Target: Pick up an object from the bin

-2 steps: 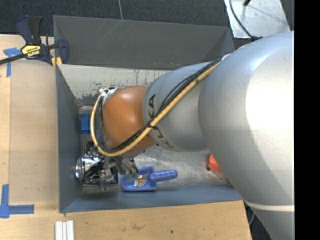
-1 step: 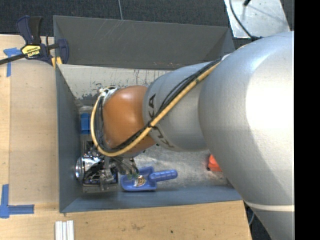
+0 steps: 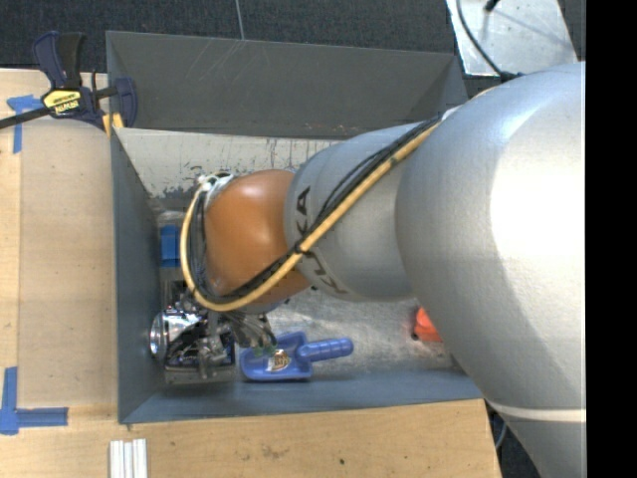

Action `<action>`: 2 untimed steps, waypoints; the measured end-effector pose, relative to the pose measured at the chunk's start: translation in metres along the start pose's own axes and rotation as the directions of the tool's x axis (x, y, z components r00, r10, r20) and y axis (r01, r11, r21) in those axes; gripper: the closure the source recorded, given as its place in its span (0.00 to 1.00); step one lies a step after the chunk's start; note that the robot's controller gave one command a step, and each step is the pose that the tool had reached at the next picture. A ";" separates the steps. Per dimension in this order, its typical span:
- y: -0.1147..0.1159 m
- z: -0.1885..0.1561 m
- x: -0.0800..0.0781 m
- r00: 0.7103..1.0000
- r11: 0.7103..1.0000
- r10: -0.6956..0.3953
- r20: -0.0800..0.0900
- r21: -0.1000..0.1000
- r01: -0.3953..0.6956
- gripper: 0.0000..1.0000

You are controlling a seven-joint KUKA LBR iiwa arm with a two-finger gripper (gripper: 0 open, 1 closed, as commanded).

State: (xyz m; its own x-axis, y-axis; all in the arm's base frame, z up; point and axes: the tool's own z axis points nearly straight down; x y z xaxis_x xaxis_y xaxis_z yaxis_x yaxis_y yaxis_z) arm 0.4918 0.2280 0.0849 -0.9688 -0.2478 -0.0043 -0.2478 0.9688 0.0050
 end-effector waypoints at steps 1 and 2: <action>0.000 -0.007 0.001 1.000 1.000 0.000 0.000 0.001 0.000 1.00; -0.001 -0.020 0.000 1.000 1.000 0.002 -0.002 0.003 -0.002 1.00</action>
Offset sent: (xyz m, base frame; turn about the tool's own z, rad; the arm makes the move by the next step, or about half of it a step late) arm 0.0001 0.0001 0.0451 0.0000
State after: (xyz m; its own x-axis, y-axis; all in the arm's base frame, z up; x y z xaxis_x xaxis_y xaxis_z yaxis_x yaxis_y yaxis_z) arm 0.4915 0.2270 0.1044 -0.9692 -0.2463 -0.0023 -0.2463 0.9692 0.0018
